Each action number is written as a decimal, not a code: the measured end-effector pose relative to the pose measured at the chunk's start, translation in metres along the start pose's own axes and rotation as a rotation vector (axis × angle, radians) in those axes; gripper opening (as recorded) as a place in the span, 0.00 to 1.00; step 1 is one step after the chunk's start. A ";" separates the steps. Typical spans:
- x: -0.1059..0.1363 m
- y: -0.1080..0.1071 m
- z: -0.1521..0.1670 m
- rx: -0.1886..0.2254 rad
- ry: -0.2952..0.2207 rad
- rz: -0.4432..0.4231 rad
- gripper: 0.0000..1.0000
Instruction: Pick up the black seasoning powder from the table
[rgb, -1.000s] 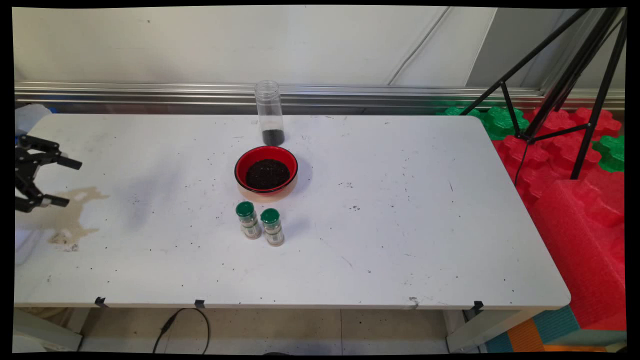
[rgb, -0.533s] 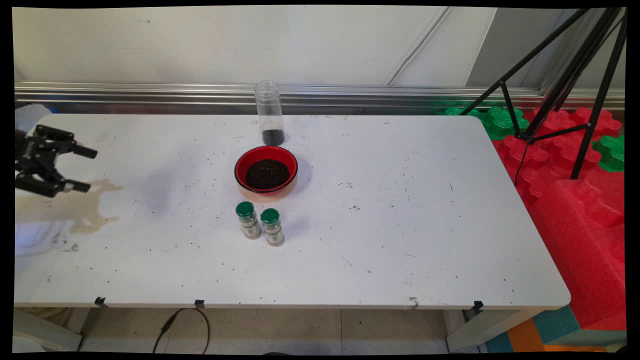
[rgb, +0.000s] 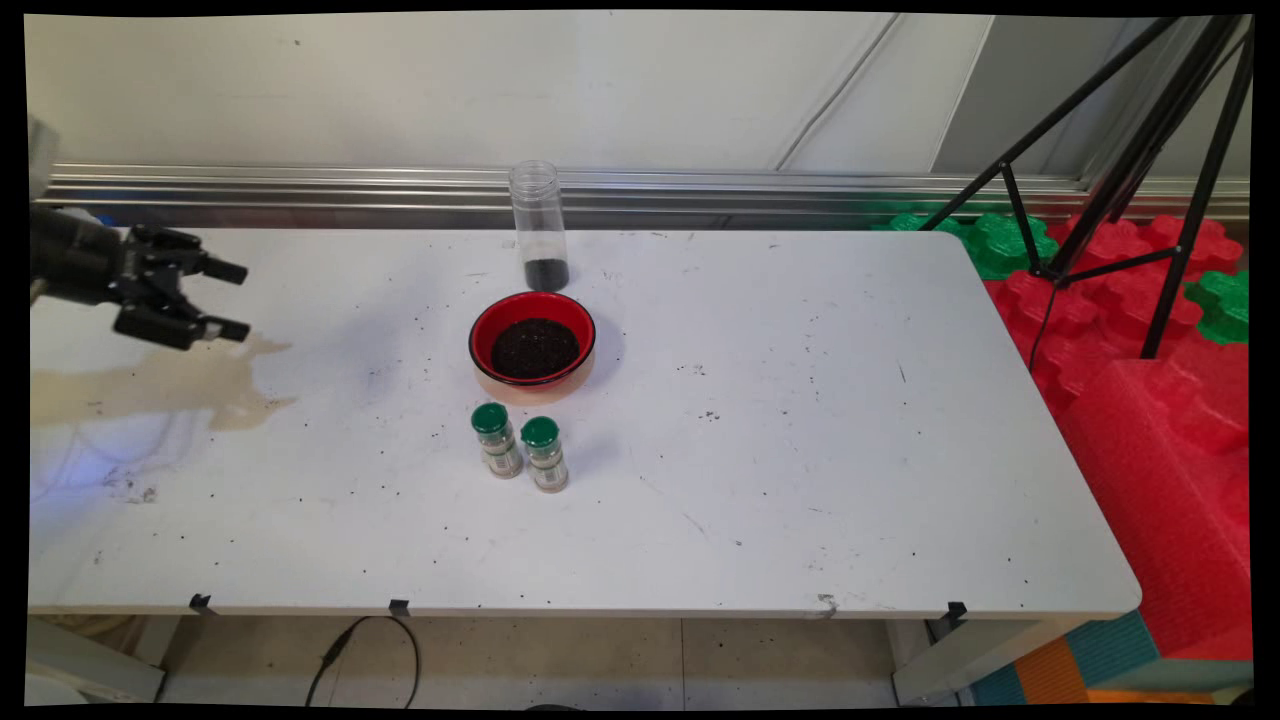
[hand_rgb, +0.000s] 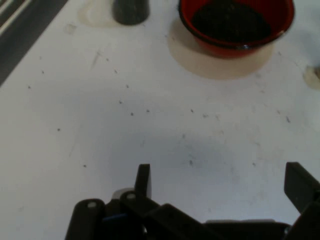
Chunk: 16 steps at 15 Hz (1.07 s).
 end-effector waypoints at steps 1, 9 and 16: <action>0.003 -0.001 0.004 0.007 0.003 -0.006 1.00; 0.037 -0.014 0.058 0.074 0.040 -0.048 1.00; 0.058 -0.029 0.103 0.103 0.089 -0.039 1.00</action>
